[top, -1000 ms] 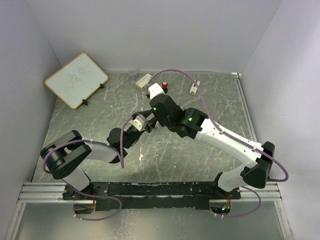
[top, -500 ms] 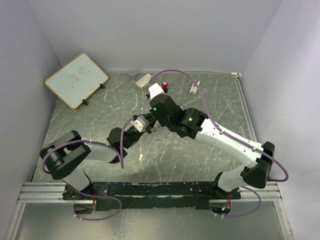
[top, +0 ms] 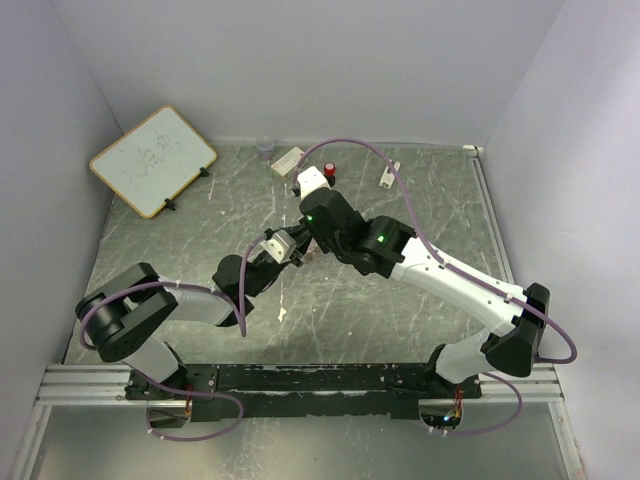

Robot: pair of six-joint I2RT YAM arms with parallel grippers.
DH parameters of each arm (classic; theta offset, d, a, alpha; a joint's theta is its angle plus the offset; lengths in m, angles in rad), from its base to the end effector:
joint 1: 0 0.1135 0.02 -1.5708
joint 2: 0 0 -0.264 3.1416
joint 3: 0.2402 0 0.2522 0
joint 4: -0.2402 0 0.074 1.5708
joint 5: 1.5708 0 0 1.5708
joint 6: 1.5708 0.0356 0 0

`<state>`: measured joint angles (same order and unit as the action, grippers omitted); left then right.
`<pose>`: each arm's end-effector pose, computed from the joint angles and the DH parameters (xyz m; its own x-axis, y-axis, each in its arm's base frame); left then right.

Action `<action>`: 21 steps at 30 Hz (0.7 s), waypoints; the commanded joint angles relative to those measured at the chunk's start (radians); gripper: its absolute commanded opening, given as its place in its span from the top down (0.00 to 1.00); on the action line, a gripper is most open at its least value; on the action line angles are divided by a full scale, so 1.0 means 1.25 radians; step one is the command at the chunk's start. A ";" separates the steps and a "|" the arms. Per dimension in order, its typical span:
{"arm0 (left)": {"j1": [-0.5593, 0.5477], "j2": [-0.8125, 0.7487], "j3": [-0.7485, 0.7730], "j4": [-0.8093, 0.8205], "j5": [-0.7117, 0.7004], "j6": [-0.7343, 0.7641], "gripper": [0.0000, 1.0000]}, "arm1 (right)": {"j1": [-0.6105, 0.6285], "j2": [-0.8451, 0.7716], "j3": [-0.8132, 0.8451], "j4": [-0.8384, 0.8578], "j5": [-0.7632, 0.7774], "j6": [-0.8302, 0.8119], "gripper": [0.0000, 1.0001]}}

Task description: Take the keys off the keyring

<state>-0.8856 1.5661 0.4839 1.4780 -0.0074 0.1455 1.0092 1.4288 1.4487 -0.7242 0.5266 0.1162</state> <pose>0.1824 -0.2227 0.2316 0.3530 -0.2029 -0.9134 0.7264 0.6746 0.1310 0.1782 0.2496 0.3719 -0.4037 -0.4534 -0.7947 -0.4842 0.8428 -0.2349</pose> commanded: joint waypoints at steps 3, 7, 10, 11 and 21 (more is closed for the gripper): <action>-0.004 -0.035 0.018 -0.003 -0.028 0.016 0.93 | -0.001 -0.015 -0.008 -0.004 -0.012 0.015 1.00; -0.003 -0.049 0.019 -0.009 -0.029 0.028 0.93 | -0.001 -0.016 -0.013 -0.006 -0.017 0.022 1.00; -0.003 -0.060 0.015 -0.011 -0.034 0.034 0.93 | 0.000 -0.018 -0.014 -0.006 -0.025 0.022 1.00; -0.003 -0.063 0.014 -0.012 -0.036 0.035 0.93 | -0.001 -0.016 -0.015 -0.007 -0.030 0.022 1.00; -0.004 -0.078 0.007 -0.019 -0.037 0.042 0.93 | -0.001 0.006 -0.018 0.000 -0.058 0.018 1.00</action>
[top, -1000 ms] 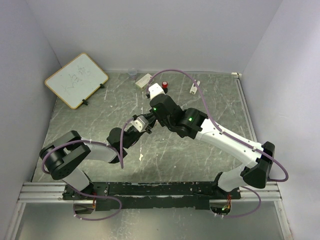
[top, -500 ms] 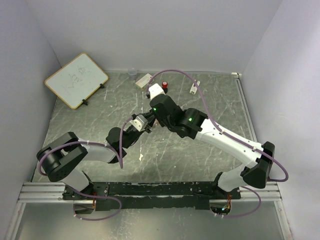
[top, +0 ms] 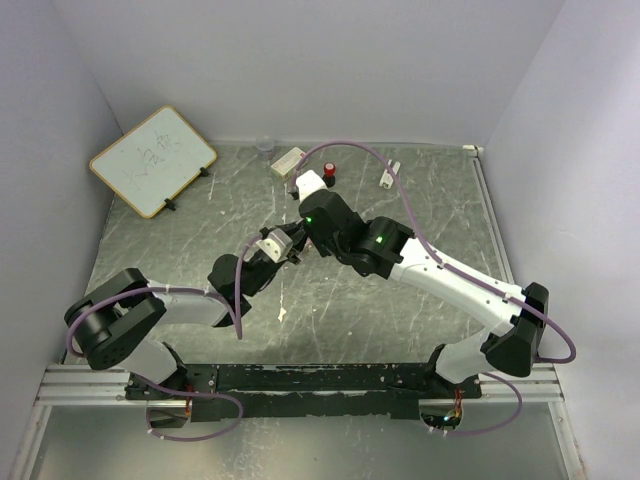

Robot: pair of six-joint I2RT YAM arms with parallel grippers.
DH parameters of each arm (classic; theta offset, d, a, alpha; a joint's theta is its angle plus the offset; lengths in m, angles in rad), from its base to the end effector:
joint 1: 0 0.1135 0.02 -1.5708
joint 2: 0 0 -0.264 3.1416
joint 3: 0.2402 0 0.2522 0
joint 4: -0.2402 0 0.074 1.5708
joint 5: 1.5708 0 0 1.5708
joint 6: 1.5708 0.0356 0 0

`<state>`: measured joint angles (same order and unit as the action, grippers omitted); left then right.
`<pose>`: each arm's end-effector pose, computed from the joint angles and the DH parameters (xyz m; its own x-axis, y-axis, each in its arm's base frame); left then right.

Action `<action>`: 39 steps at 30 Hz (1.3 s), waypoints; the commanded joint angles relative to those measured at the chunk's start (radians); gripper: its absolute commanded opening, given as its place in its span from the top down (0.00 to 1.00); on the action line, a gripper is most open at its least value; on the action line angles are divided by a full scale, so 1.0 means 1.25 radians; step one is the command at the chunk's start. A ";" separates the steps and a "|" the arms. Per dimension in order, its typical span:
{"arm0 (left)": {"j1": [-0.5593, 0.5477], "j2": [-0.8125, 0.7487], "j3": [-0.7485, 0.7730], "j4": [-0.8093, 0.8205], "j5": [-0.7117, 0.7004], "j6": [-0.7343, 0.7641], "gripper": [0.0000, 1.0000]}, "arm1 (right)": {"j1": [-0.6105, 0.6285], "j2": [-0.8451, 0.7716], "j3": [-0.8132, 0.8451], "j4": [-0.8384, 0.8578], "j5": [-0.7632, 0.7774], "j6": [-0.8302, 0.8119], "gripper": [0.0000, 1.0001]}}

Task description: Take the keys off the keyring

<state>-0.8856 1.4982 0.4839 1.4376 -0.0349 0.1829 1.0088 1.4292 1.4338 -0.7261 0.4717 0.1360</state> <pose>0.1788 -0.2169 0.2455 0.3927 -0.1932 -0.8991 0.6938 0.7040 0.1517 0.1772 0.2510 0.3662 -0.4263 -0.4503 -0.7846 -0.5190 0.8321 -0.1956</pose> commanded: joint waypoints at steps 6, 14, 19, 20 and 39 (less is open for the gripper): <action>-0.004 -0.029 -0.001 0.023 -0.019 0.018 0.93 | -0.001 0.022 0.003 0.008 -0.042 -0.007 1.00; -0.003 -0.035 -0.007 0.034 -0.040 0.029 0.93 | 0.000 0.043 0.037 -0.031 -0.072 -0.005 1.00; -0.003 -0.035 -0.004 0.037 -0.044 0.028 0.93 | -0.001 0.029 0.048 -0.056 -0.052 0.001 1.00; -0.004 -0.036 -0.005 0.037 -0.044 0.028 0.93 | 0.000 0.027 0.048 -0.060 -0.047 0.002 1.00; -0.004 -0.051 -0.005 0.039 -0.053 0.032 0.93 | -0.001 0.008 0.068 -0.079 -0.010 -0.001 1.00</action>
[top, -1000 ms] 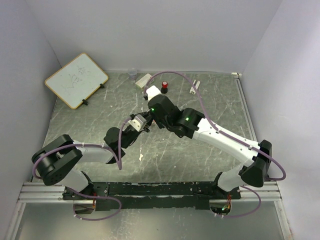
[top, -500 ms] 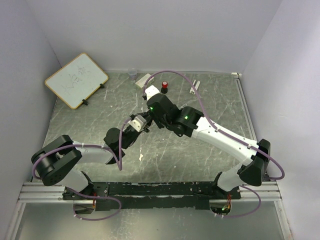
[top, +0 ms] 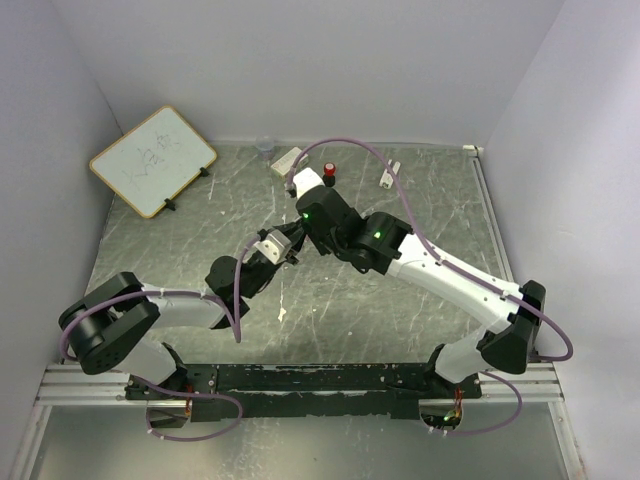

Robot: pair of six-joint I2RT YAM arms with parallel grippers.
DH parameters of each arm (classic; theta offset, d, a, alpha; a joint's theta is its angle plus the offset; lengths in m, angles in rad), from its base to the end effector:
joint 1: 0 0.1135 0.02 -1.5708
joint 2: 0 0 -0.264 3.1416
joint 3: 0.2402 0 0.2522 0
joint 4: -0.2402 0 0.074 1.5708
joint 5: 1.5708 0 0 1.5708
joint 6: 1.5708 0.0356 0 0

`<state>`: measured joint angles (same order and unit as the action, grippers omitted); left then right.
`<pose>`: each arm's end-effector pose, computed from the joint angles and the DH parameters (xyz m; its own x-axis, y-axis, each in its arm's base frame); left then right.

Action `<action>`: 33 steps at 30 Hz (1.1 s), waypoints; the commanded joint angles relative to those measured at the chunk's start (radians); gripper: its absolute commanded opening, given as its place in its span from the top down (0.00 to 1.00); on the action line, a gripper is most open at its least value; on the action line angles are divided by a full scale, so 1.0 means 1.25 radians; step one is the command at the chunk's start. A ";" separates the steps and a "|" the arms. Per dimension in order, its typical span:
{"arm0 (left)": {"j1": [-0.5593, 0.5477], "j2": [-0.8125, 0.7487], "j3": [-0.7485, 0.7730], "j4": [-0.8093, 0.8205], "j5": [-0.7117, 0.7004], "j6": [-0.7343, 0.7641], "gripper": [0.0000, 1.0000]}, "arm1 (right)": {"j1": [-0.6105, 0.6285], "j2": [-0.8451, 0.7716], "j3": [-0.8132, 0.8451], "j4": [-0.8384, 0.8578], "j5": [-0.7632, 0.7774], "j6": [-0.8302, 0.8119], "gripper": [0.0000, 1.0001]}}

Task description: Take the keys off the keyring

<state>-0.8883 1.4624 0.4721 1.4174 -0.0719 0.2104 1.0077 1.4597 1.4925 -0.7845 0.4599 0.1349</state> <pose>0.1758 -0.2123 0.2494 0.4085 -0.1724 -0.8963 0.6620 0.7320 0.1610 0.1794 0.2545 0.3716 -0.4398 -0.4710 -0.7647 -0.5303 0.8234 -0.2021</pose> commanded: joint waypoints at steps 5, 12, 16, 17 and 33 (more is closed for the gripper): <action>-0.001 -0.030 0.002 0.057 -0.030 0.016 0.93 | 0.000 -0.011 0.024 -0.042 -0.020 0.004 1.00; -0.002 -0.047 0.001 0.049 -0.044 0.024 0.93 | 0.000 -0.014 0.040 -0.058 -0.023 0.007 1.00; -0.002 -0.051 0.005 0.035 -0.053 0.024 0.93 | 0.001 -0.015 0.058 -0.075 -0.026 0.010 1.00; -0.002 -0.052 0.006 0.032 -0.056 0.026 0.93 | 0.000 -0.015 0.063 -0.083 -0.024 0.012 1.00; -0.001 -0.092 0.016 -0.031 -0.106 0.011 0.93 | 0.000 -0.013 0.063 -0.086 -0.075 0.023 1.00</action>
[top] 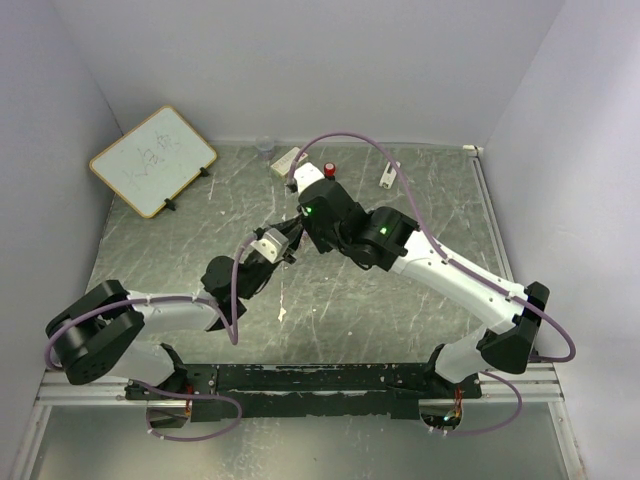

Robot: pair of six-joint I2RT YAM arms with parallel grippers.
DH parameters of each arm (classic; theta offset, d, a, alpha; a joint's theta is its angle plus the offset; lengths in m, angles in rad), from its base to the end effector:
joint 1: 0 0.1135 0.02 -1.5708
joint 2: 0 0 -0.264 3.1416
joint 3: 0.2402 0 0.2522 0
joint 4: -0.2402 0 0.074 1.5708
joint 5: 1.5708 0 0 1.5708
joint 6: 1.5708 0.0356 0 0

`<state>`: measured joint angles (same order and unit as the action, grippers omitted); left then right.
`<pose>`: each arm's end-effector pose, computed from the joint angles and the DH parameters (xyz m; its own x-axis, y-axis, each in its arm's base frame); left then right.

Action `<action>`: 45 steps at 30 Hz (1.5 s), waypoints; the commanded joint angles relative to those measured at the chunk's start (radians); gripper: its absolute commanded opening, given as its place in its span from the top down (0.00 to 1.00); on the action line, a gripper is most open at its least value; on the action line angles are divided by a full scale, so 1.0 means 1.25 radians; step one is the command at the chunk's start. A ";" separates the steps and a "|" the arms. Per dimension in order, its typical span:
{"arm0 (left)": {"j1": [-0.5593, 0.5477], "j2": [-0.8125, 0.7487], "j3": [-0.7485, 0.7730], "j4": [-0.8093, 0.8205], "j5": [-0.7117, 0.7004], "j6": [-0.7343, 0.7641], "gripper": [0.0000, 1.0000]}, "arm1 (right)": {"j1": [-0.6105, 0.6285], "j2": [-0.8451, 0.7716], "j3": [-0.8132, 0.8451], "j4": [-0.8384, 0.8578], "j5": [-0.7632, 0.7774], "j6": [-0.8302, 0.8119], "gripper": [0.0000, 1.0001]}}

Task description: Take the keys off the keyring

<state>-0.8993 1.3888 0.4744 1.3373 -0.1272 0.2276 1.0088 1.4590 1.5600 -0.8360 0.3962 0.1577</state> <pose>0.1708 -0.2077 0.2606 0.4077 -0.1533 -0.9001 0.6288 0.7619 0.1550 0.1755 0.2529 0.3886 -0.4515 -0.4451 -0.7733 -0.5642 0.8139 -0.1391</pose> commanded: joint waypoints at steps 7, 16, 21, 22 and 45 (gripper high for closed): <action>0.007 -0.057 0.005 0.049 -0.080 0.013 0.93 | -0.001 0.006 0.000 -0.039 -0.072 0.010 1.00; 0.007 -0.077 -0.015 0.102 -0.099 0.022 0.93 | 0.000 0.024 -0.008 -0.020 -0.124 0.012 1.00; 0.007 -0.103 -0.032 0.117 -0.097 0.023 0.93 | -0.005 0.020 -0.014 0.002 -0.166 0.009 1.00; 0.007 -0.109 -0.032 0.116 -0.101 0.027 0.93 | -0.008 0.021 -0.011 0.001 -0.168 0.009 1.00; 0.007 -0.200 -0.042 0.085 -0.126 0.082 0.93 | -0.071 0.048 -0.038 0.003 -0.260 -0.019 1.00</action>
<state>-0.8989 1.1976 0.3977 1.3182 -0.2302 0.2970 0.9455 1.4803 1.5402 -0.6968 0.0891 0.1562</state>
